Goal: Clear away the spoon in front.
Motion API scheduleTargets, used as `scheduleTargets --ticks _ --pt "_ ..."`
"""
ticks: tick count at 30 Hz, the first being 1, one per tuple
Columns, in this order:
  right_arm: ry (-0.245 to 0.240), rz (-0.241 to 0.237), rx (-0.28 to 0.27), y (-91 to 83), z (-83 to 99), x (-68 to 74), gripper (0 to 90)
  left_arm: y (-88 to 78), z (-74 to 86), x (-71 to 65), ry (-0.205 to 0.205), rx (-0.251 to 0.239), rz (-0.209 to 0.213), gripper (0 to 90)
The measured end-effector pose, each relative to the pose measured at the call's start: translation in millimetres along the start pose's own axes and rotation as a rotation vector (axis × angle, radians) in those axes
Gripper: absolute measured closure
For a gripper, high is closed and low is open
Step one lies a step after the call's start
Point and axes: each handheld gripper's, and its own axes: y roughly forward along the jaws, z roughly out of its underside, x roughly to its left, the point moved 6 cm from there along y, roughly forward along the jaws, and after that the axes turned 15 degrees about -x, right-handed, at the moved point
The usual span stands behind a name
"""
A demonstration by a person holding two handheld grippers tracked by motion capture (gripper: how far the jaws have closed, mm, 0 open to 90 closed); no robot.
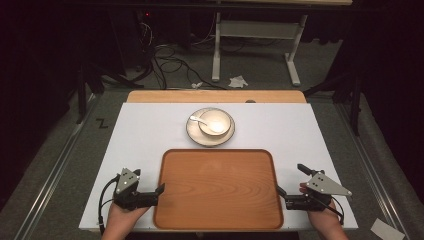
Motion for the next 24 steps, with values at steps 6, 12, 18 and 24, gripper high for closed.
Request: scheduleTargets --ticks 6,12,18,24 --pt "-0.057 -0.030 0.004 -83.6 24.7 6.1 0.7 5.3 1.2 -5.7 0.045 0.027 -0.034 0.0" --pt "-0.043 -0.053 -0.019 -89.6 28.7 4.3 0.7 14.2 4.9 -9.1 0.053 0.055 -0.061 0.0" --pt "-0.049 -0.076 0.001 -85.5 34.5 2.1 0.7 12.1 6.9 -8.8 0.076 0.066 -0.064 0.0" --pt "-0.034 -0.063 -0.009 -85.6 33.2 0.4 0.7 9.0 5.7 -6.3 0.070 0.056 -0.058 0.3"
